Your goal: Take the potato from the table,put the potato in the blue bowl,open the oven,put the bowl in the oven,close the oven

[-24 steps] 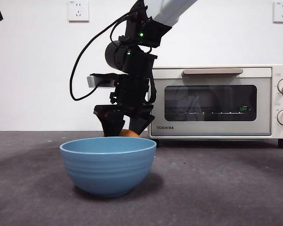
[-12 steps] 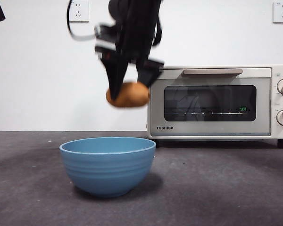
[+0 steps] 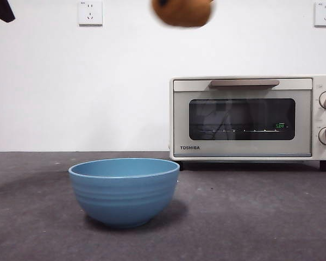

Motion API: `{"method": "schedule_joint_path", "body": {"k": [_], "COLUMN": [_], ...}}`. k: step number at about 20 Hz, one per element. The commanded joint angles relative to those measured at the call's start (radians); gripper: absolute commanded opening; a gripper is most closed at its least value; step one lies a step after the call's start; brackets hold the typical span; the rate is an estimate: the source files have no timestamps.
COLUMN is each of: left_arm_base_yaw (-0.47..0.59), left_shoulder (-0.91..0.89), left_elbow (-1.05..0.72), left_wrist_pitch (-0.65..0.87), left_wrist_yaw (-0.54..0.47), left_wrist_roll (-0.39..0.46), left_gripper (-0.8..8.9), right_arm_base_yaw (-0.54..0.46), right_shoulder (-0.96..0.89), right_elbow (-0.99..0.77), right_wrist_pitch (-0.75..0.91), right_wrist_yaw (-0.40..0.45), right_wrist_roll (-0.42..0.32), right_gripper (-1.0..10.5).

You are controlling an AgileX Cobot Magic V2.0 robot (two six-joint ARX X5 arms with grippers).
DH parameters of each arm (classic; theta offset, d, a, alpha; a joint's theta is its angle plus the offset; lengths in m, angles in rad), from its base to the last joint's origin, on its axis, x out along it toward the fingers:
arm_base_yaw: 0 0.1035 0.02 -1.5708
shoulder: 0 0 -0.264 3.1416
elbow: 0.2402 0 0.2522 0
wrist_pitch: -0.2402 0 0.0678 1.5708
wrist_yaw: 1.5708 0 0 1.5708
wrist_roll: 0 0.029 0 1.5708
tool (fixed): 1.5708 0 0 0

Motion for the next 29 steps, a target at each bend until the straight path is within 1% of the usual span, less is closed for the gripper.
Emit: {"method": "schedule_joint_path", "body": {"k": [1, 3, 4, 5, 7, 10, 11, 12, 15, 17, 18, 22, 25, 27, 29], "left_arm_base_yaw": [-0.002, -0.002, -0.002, -0.002, -0.002, -0.002, -0.002, -0.002, -0.002, -0.002, -0.002, -0.002, -0.002, -0.002, -0.002], "left_shoulder": [0.000, 0.002, 0.002, 0.002, 0.002, 0.002, 0.002, 0.002, 0.002, 0.006, 0.006, 0.018, 0.035, 0.050, 0.067], "left_elbow": [-0.001, -0.001, -0.001, -0.001, -0.001, -0.001, -0.001, -0.001, -0.001, -0.001, -0.001, -0.001, -0.001, -0.001, -0.001], "left_wrist_pitch": [0.043, 0.074, 0.083, 0.086, 0.085, 0.083, 0.082, 0.080, 0.080, 0.081, 0.077, 0.075, 0.073, 0.074, 0.075], "left_wrist_yaw": [0.000, 0.001, 0.001, 0.001, 0.001, 0.000, 0.001, 0.001, 0.000, 0.001, 0.000, 0.001, 0.000, 0.000, 0.000], "left_wrist_roll": [-0.024, -0.043, -0.050, -0.050, -0.050, -0.050, -0.050, -0.050, -0.049, -0.048, -0.048, -0.048, -0.048, -0.048, -0.048], "left_gripper": [-0.05, -0.05, -0.05, -0.05, -0.05, -0.05, -0.05, -0.05, -0.05, -0.05, -0.05, -0.05, -0.05, -0.05, -0.05], "right_arm_base_yaw": [0.002, 0.002, 0.002, 0.002, 0.002, 0.002, 0.005, 0.014, 0.055, 0.078, 0.092, 0.132, 0.148, 0.153, 0.153], "right_shoulder": [-0.184, -0.328, -0.394, -0.454, -0.551, -0.600, -0.588, -0.563, -0.434, -0.334, -0.283, -0.122, -0.063, -0.053, -0.050], "right_elbow": [-0.238, -0.405, -0.482, -0.557, -0.700, -0.873, -0.915, -0.946, -0.967, -0.953, -0.940, -0.867, -0.831, -0.827, -0.827], "right_wrist_pitch": [-0.025, -0.017, 0.017, 0.069, 0.209, 0.431, 0.490, 0.539, 0.647, 0.725, 0.752, 0.765, 0.793, 0.798, 0.800], "right_wrist_yaw": [-0.001, -0.002, -0.004, -0.013, -0.077, -0.183, -0.204, -0.212, -0.210, -0.210, -0.209, -0.208, -0.182, -0.144, -0.143], "right_wrist_roll": [0.010, 0.012, 0.024, 0.047, 0.119, 0.247, 0.270, 0.276, 0.282, 0.339, 0.354, 0.367, 0.383, 0.388, 0.399], "right_gripper": [-0.1, -0.1, -0.1, -0.1, -0.1, -0.1, -0.1, -0.1, -0.1, -0.1, -0.1, -0.1, -0.1, 0.0, 0.1]}}
